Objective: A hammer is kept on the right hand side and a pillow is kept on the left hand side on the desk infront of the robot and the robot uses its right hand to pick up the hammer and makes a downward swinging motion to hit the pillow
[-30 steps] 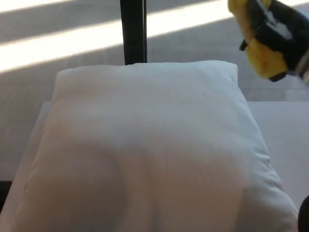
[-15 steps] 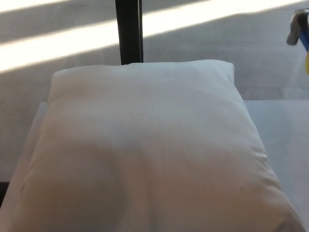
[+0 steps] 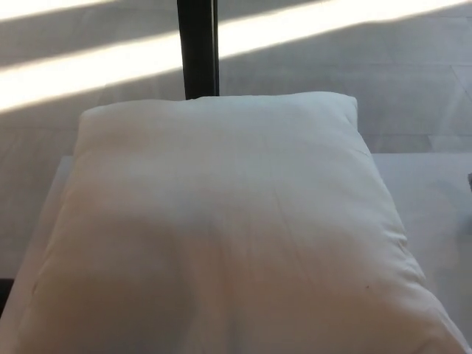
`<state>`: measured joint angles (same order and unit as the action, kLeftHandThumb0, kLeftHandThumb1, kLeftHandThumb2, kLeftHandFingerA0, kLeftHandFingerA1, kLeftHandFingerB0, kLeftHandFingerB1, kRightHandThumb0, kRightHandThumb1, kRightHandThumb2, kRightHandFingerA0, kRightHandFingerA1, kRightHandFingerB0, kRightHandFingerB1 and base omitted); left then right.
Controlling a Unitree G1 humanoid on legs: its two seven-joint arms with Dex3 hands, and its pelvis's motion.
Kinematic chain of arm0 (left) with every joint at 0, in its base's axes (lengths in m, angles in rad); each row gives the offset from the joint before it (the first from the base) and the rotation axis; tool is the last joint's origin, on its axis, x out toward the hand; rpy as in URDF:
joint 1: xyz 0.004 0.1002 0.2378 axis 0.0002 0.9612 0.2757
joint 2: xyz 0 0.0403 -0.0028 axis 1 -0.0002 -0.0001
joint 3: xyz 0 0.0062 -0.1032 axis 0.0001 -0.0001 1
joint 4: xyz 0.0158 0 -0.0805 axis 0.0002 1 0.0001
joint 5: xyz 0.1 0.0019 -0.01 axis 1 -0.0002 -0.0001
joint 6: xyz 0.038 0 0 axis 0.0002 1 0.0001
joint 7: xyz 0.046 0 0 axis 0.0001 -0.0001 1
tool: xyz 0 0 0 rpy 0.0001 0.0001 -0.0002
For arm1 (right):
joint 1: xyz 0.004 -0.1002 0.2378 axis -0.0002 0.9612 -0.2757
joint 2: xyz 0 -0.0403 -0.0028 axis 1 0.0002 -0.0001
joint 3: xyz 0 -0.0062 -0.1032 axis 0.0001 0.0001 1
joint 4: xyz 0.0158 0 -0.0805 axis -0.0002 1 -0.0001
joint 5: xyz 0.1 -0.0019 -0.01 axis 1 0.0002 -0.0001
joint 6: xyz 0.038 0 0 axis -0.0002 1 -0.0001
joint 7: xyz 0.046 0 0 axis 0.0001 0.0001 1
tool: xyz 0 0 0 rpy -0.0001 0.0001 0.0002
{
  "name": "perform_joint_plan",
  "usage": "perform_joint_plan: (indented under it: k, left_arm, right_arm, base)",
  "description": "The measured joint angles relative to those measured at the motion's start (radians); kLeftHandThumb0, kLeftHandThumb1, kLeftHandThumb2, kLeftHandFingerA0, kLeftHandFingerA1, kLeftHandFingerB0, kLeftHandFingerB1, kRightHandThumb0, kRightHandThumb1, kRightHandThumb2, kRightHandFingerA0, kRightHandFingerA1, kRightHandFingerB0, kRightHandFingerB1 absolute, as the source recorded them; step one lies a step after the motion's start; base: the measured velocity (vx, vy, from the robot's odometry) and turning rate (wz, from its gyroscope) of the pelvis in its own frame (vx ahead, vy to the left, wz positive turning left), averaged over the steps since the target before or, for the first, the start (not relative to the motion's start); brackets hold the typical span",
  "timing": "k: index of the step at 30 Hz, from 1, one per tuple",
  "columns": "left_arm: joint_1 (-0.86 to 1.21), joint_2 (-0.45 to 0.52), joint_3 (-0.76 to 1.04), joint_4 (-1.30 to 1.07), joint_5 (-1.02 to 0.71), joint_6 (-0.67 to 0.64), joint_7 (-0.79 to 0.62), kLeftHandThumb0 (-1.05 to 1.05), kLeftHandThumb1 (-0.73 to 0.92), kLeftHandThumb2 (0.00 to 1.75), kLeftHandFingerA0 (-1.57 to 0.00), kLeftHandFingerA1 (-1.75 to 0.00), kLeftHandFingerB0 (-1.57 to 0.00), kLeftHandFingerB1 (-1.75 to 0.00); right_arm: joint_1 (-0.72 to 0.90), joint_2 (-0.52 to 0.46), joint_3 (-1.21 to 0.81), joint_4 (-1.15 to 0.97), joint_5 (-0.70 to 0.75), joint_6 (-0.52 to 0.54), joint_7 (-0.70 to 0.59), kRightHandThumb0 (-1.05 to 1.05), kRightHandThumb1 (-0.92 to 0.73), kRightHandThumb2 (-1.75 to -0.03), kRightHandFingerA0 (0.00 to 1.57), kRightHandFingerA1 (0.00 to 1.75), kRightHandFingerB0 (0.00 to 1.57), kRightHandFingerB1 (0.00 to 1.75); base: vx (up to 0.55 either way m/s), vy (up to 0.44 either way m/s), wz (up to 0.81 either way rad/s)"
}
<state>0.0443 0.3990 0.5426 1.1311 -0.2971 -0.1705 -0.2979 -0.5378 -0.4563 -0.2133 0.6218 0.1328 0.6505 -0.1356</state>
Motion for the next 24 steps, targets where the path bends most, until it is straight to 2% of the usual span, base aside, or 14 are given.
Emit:
perform_joint_plan:
  k: [2, 3, 4, 5, 13, 15, 17, 18, 19, 20, 21, 22, 23, 24]
  left_arm:
    - [-0.001, 0.000, 0.000, 0.000, 0.000, 0.000, 0.000, -0.44, 0.60, 0.58, -0.74, -0.60, -0.66, -0.52]
    - [-0.001, 0.000, 0.000, 0.000, 0.000, 0.000, 0.000, -0.44, 0.61, 0.58, -0.72, -0.60, -0.65, -0.52]
    - [-0.001, 0.000, 0.000, 0.000, 0.000, 0.000, 0.000, -0.43, 0.61, 0.58, -0.72, -0.60, -0.66, -0.52]
    - [0.000, 0.000, 0.000, 0.000, 0.000, 0.000, 0.000, -0.44, 0.59, 0.58, -0.74, -0.60, -0.69, -0.52]
    - [-0.001, 0.000, 0.000, 0.007, 0.000, 0.000, 0.001, -0.44, 0.60, 0.58, -0.74, -0.61, -0.70, -0.52]
    - [-0.002, 0.000, 0.000, 0.008, 0.000, 0.000, 0.001, -0.44, 0.59, 0.58, -0.74, -0.61, -0.72, -0.52]
    - [-0.001, 0.000, 0.000, 0.010, 0.000, 0.000, 0.001, -0.45, 0.59, 0.58, -0.73, -0.63, -0.71, -0.53]
    - [-0.001, 0.000, 0.000, 0.010, 0.000, 0.000, 0.001, -0.46, 0.59, 0.58, -0.74, -0.62, -0.71, -0.53]
    - [-0.001, 0.000, 0.000, 0.011, 0.001, 0.000, 0.001, -0.46, 0.59, 0.58, -0.74, -0.62, -0.70, -0.54]
    - [-0.002, 0.000, -0.001, 0.011, 0.001, 0.000, 0.001, -0.46, 0.59, 0.58, -0.74, -0.62, -0.70, -0.54]
    - [-0.002, 0.000, -0.001, 0.011, 0.001, 0.000, 0.001, -0.46, 0.59, 0.58, -0.74, -0.62, -0.70, -0.54]
    - [-0.002, 0.000, -0.001, 0.011, 0.001, 0.000, 0.002, -0.45, 0.60, 0.58, -0.72, -0.61, -0.69, -0.53]
    - [-0.001, 0.000, -0.001, 0.012, 0.001, 0.000, 0.002, -0.45, 0.60, 0.58, -0.72, -0.61, -0.69, -0.53]
    - [-0.002, 0.000, -0.001, 0.013, 0.001, 0.000, 0.002, -0.45, 0.59, 0.58, -0.74, -0.62, -0.71, -0.54]
  right_arm:
    - [0.014, -0.018, 0.029, 0.010, -0.017, -0.030, -0.011, -0.36, -0.56, -1.06, 1.22, 1.36, 0.98, 1.21]
    - [0.021, -0.025, 0.042, 0.014, -0.024, -0.044, -0.017, -0.30, -0.67, -0.83, 1.01, 1.68, 0.80, 0.75]
    - [0.027, -0.030, 0.056, 0.019, -0.031, -0.058, -0.022, -0.34, -0.69, -0.84, 0.98, 1.75, 0.73, 1.28]
    - [0.034, -0.035, 0.073, 0.023, -0.040, -0.074, -0.029, -0.35, -0.70, -0.90, 0.98, 1.75, 0.75, 1.44]
    - [0.087, -0.071, 0.206, 0.040, -0.111, -0.205, -0.095, -0.38, -0.58, -1.14, 1.02, 1.75, 0.76, 1.63]
    - [0.098, -0.075, 0.235, 0.043, -0.127, -0.236, -0.110, -0.37, -0.58, -1.13, 1.01, 1.75, 0.78, 1.55]
    - [0.107, -0.077, 0.259, 0.046, -0.139, -0.269, -0.123, -0.36, -0.61, -1.11, 0.98, 1.74, 0.73, 1.24]
    - [0.111, -0.079, 0.271, 0.049, -0.145, -0.285, -0.129, -0.45, -0.77, -0.81, 0.97, 1.65, 0.61, 0.86]
    - [0.114, -0.081, 0.282, 0.051, -0.150, -0.301, -0.135, -0.52, -0.80, -0.69, 0.74, 1.52, 0.37, 0.61]
    - [0.118, -0.082, 0.294, 0.054, -0.157, -0.316, -0.140, -0.58, -0.61, -1.03, 0.74, 1.12, 0.24, 0.58]
    - [0.123, -0.083, 0.304, 0.056, -0.163, -0.324, -0.142, -0.58, -0.61, -1.03, 0.74, 1.12, 0.24, 0.58]
    - [0.138, -0.083, 0.329, 0.064, -0.172, -0.344, -0.142, -0.58, -0.76, -0.63, 0.63, 1.30, 0.27, 0.45]
    - [0.143, -0.084, 0.339, 0.066, -0.177, -0.356, -0.143, -0.58, -0.76, -0.63, 0.63, 1.30, 0.27, 0.45]
    - [0.146, -0.089, 0.351, 0.069, -0.183, -0.372, -0.143, -0.64, -0.76, -0.63, 0.43, 1.08, 0.15, 0.40]
  base:
    - [0.00, 0.000, 0.00]
    - [0.00, 0.000, 0.00]
    - [0.00, 0.000, 0.00]
    - [0.00, 0.000, 0.00]
    - [0.00, 0.000, 0.00]
    - [0.00, 0.000, 0.00]
    - [0.00, 0.000, 0.00]
    - [0.00, 0.000, 0.00]
    - [0.00, 0.000, 0.00]
    - [0.00, 0.000, 0.00]
    - [0.00, 0.000, 0.00]
    - [0.00, 0.000, 0.00]
    - [0.00, 0.000, 0.00]
    - [0.00, 0.000, 0.00]
